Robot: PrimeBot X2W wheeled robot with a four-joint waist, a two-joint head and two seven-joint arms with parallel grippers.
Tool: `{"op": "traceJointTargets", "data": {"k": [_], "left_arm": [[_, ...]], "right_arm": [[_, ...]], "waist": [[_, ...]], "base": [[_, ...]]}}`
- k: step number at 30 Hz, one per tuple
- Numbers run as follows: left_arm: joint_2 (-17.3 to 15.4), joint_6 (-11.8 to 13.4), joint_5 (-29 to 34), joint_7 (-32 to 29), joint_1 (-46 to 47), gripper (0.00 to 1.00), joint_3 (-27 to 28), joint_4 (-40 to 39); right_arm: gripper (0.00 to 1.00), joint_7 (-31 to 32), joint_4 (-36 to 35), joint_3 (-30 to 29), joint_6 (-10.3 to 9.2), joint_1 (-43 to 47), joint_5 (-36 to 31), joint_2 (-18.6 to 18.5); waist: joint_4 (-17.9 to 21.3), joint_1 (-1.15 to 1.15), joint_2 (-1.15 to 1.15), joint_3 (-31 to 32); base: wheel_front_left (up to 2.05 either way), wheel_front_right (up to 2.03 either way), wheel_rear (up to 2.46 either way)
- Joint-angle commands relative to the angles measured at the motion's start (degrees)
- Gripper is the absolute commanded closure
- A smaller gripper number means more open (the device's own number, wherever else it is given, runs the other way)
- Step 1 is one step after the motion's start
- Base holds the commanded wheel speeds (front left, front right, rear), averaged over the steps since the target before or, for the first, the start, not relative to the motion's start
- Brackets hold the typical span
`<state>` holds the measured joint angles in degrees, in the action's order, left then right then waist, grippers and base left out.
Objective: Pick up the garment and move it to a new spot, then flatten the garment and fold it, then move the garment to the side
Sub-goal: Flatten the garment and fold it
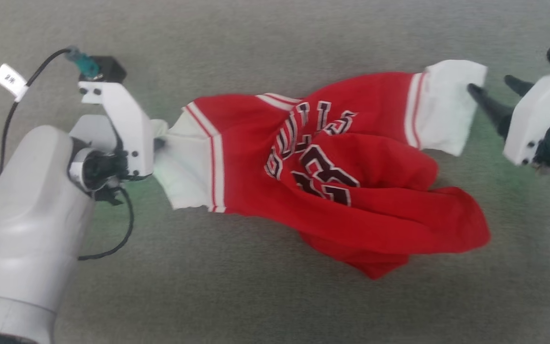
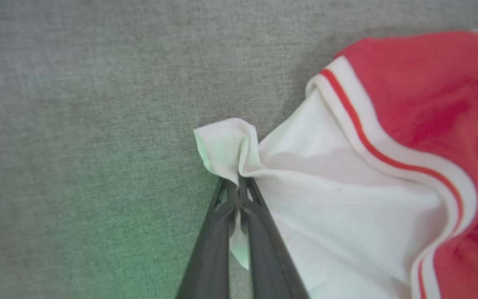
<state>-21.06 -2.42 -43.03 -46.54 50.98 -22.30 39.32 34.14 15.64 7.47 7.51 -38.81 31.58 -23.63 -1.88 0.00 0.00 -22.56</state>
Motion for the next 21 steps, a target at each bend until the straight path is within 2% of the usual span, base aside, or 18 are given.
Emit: {"op": "traceJointTargets", "data": {"k": [1, 6, 10, 11, 12, 13, 21], "left_arm": [[0.9, -0.4, 0.4, 0.5, 0.1, 1.0, -0.7, 1.4], [2.6, -1.9, 0.1, 2.6, 2.1, 1.0, -1.4, 4.2], [3.7, -2.8, -0.4, 4.3, 3.0, 1.0, -1.6, 6.6], [3.9, -2.9, -0.6, 4.7, 3.1, 1.0, -1.8, 7.2], [3.9, -3.2, -0.6, 5.0, 3.3, 1.0, -1.9, 7.9], [4.0, -3.2, -0.8, 5.6, 3.5, 1.0, -1.7, 8.5], [2.9, -4.3, -0.8, 8.8, 7.2, 1.0, -1.7, 10.1]], "right_arm": [[0.0, 1.6, 1.7, 0.5, -0.04, -1.6, -0.4, -0.5], [0.0, 9.9, 10.7, 2.3, -0.03, -7.7, -0.2, -1.6], [0.0, 17.3, 16.5, 5.4, -0.01, -9.8, 1.9, -0.4], [0.53, 19.1, 17.4, 6.5, -0.01, -9.8, 2.4, -0.1], [0.79, 20.1, 17.5, 8.1, 0.0, -10.1, 2.6, -0.3], [1.0, 20.4, 17.8, 8.7, 0.0, -10.3, 3.2, -0.8], [1.0, 17.5, 15.1, 10.2, -0.02, -13.0, 8.2, -3.8]], "waist": [[-2.1, 0.0, 0.0, -1.3], [-4.9, 0.0, 0.0, -2.7], [-6.1, 0.0, 0.0, -3.2], [-6.3, 0.0, 0.0, -3.2], [-6.4, 0.0, 0.0, -3.2], [-6.6, 0.0, 0.0, -3.2], [-5.7, 0.0, 0.0, -0.4]], "base": [[0.0, 0.0, 0.0], [0.0, 0.0, 0.0], [0.0, 0.0, 0.0], [0.0, 0.0, 0.0], [0.0, 0.0, 0.0], [0.0, 0.0, 0.0], [0.0, 0.0, 0.0]]}}
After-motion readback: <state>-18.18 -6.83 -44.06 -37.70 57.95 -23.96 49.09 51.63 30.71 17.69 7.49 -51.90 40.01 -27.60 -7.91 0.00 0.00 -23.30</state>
